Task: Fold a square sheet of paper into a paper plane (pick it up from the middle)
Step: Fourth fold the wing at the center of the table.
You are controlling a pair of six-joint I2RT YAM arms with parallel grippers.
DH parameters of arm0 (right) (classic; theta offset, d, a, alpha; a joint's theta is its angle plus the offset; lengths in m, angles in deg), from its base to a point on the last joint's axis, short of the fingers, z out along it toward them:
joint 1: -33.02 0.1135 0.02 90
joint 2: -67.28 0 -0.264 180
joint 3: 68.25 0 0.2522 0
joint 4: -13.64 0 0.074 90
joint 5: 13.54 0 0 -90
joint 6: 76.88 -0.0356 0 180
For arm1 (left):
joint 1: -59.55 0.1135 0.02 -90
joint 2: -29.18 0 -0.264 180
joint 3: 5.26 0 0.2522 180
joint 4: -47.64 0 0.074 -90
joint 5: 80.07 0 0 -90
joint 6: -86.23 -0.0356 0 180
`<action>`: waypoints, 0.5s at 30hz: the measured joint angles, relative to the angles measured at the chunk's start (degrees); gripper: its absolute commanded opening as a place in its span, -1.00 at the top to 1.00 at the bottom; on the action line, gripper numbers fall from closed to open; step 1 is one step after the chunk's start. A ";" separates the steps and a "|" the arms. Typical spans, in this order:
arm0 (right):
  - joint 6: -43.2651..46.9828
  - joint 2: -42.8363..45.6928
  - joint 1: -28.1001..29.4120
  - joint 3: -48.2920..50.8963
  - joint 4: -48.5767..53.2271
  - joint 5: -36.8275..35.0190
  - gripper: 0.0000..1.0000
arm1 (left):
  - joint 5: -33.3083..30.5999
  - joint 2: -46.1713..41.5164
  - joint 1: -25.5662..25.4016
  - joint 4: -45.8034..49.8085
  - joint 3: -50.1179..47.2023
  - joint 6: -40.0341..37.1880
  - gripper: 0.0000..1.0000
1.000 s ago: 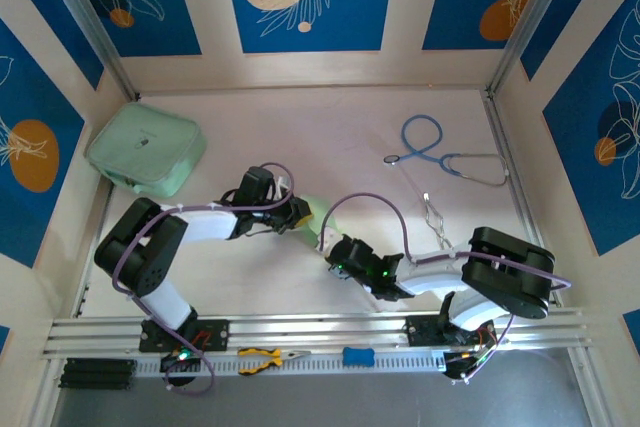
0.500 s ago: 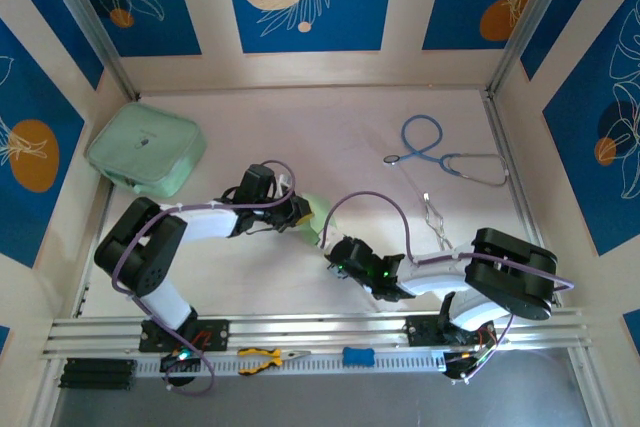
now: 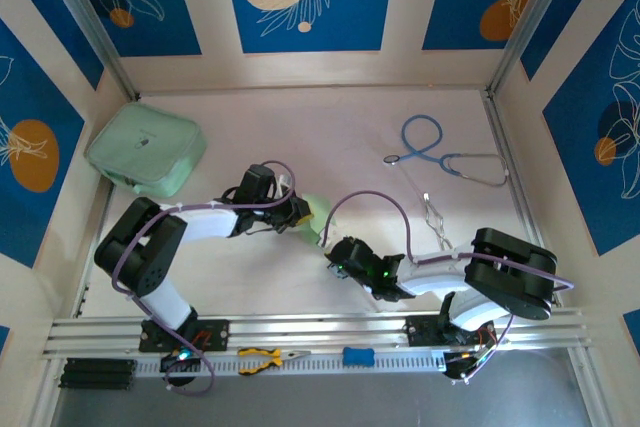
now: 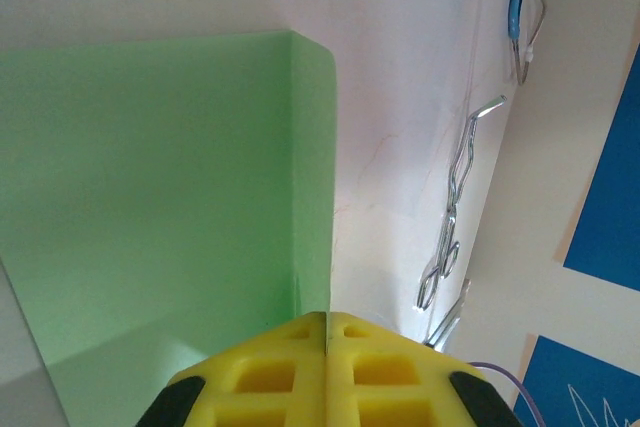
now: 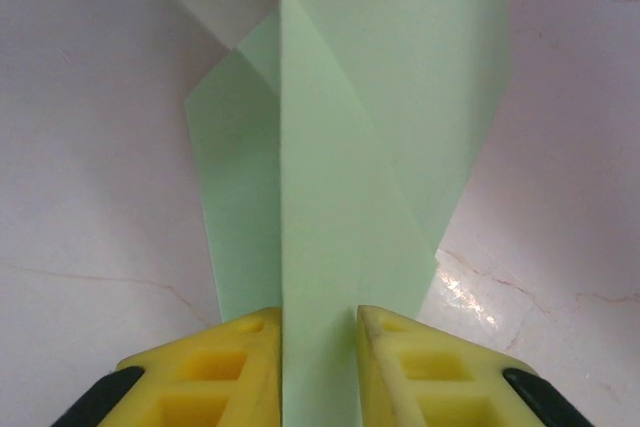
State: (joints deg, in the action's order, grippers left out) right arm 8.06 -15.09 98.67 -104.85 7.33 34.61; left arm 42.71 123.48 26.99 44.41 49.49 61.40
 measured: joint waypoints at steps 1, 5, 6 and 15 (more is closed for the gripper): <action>-0.02 0.00 -0.04 0.00 0.00 0.00 0.47 | 0.02 0.00 0.00 0.02 0.00 -0.11 0.89; -0.42 -0.07 -0.11 0.00 -0.02 -0.07 0.44 | 0.00 0.00 0.00 0.07 0.00 -0.15 0.90; -0.42 -0.22 -0.17 0.00 -0.07 -0.22 0.44 | 0.00 0.00 0.00 0.07 0.00 -0.17 0.90; -0.44 -1.51 -0.31 -0.31 -0.20 -0.87 0.44 | 0.02 0.00 0.00 0.09 0.00 -0.33 0.91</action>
State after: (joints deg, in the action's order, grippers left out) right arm 7.62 -16.60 98.36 -105.15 7.13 33.74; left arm 42.73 123.48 26.99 44.50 49.49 61.07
